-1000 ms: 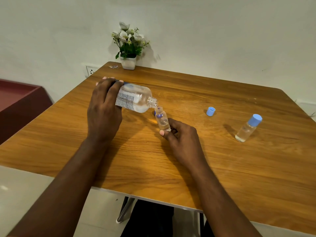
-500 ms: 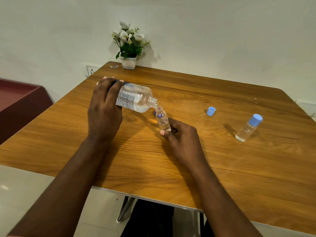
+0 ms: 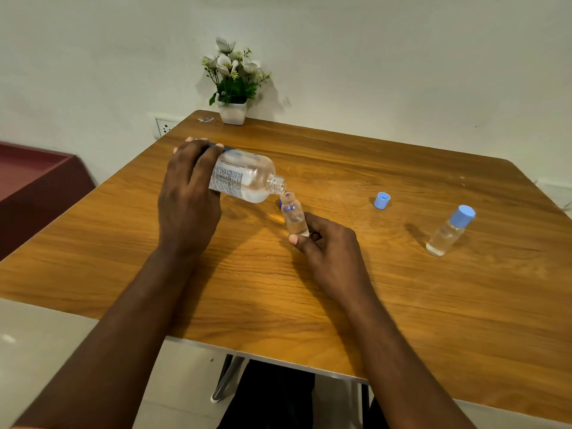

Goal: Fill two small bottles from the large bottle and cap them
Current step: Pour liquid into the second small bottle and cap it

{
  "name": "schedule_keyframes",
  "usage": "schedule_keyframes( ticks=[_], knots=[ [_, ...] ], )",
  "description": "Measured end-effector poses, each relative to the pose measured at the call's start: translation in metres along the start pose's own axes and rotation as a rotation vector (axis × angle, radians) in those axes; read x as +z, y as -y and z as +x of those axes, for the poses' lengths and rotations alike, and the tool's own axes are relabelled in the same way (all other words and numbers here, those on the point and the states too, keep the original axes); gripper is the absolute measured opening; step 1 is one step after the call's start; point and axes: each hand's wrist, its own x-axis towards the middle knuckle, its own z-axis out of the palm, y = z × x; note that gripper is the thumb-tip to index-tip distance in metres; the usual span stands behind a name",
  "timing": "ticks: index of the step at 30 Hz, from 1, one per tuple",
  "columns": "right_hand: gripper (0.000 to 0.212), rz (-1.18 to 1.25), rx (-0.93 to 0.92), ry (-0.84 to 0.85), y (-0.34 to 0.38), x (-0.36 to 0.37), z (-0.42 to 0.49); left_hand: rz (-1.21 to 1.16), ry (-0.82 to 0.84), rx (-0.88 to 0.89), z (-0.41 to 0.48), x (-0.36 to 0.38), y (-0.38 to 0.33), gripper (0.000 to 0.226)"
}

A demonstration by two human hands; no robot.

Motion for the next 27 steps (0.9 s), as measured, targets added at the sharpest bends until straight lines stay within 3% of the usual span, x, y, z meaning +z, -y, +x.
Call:
schedule_keyframes(
  ticks=[27],
  knots=[
    [0.023, -0.019, -0.008, -0.003, 0.0014, 0.0003, -0.0003, 0.0, -0.004, -0.001, -0.0004, 0.0001, 0.0006, 0.051]
  ],
)
